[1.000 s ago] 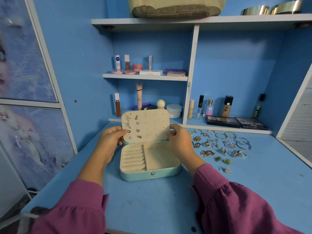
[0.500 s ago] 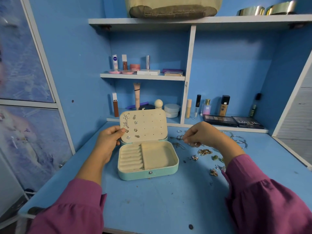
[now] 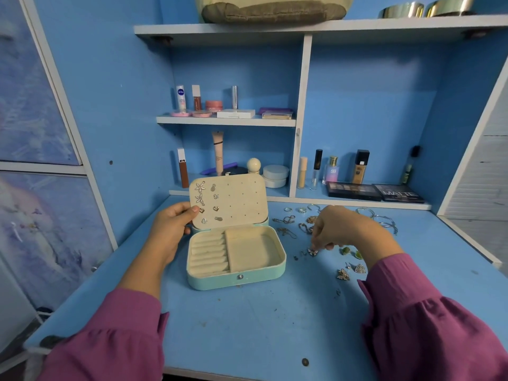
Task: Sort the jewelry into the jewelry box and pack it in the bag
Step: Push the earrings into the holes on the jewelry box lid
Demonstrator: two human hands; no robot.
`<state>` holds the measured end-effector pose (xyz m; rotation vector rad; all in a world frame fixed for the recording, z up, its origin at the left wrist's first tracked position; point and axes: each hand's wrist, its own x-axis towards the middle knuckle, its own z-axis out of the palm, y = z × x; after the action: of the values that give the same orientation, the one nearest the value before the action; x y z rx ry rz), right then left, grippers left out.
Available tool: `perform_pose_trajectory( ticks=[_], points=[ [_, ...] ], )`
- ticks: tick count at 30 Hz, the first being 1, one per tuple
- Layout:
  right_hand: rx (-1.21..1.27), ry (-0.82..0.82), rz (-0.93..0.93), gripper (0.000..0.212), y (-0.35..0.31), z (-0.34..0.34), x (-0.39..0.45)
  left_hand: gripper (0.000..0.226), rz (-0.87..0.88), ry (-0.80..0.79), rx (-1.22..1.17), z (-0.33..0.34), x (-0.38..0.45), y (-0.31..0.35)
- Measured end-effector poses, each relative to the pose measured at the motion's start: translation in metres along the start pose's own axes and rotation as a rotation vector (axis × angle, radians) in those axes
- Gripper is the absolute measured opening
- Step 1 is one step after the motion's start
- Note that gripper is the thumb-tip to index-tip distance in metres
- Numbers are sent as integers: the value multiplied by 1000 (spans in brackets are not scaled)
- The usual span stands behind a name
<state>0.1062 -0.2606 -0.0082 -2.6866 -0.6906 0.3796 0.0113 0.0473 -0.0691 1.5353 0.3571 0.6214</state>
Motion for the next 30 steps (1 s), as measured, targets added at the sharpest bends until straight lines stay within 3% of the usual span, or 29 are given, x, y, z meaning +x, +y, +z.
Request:
perform_pose_trajectory(
  ticks=[12, 17, 25, 30],
  points=[
    [-75, 36, -2, 12, -12, 12, 2, 14, 1, 3, -22, 1, 0, 0],
    [135, 156, -59, 26, -15, 13, 5, 13, -5, -2, -39, 0, 0, 0],
    [375, 363, -177, 19, -42, 19, 8, 13, -12, -8, -54, 0, 1, -1],
    [402, 467, -281, 15, -73, 21, 12, 12, -15, -8, -63, 0, 2, -1]
  ],
)
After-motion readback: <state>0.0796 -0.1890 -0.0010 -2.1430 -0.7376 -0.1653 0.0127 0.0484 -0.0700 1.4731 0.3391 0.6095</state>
